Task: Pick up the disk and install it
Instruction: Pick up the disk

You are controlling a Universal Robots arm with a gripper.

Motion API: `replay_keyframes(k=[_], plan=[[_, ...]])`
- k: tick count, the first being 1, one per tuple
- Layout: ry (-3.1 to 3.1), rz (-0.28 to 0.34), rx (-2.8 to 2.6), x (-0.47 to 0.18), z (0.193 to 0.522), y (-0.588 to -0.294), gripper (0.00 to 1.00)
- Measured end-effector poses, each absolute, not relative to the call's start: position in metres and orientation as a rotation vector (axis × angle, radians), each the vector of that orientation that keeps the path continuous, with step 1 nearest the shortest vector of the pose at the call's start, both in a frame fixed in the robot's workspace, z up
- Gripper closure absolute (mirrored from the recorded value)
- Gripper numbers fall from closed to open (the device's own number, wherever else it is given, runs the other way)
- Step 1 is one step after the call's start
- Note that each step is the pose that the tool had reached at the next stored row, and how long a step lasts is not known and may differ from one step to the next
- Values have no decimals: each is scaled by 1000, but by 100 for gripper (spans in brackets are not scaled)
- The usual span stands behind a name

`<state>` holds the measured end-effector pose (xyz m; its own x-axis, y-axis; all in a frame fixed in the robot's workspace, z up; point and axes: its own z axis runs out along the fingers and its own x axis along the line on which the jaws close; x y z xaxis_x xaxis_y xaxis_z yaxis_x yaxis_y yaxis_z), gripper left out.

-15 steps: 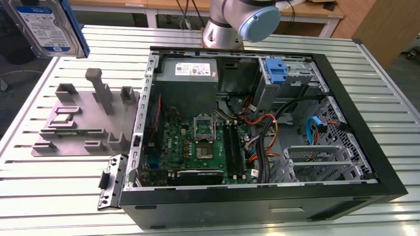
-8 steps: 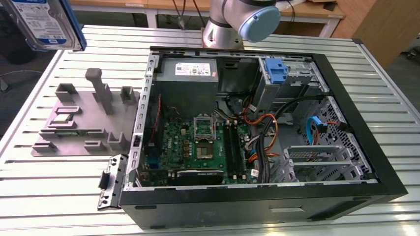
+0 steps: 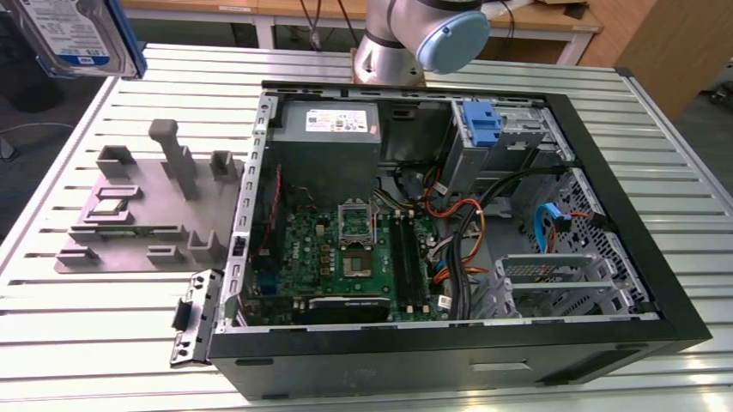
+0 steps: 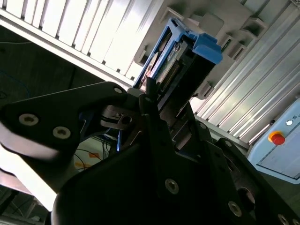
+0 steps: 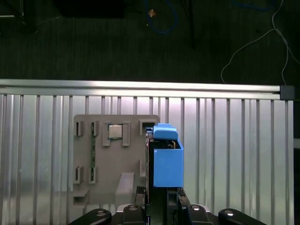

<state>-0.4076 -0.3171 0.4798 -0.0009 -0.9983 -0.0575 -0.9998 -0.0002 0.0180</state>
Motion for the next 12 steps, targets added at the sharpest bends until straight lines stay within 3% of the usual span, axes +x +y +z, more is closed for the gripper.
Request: replay_keyframes(k=[12], plan=[[2201, 83, -2201, -406, 483, -317, 65]])
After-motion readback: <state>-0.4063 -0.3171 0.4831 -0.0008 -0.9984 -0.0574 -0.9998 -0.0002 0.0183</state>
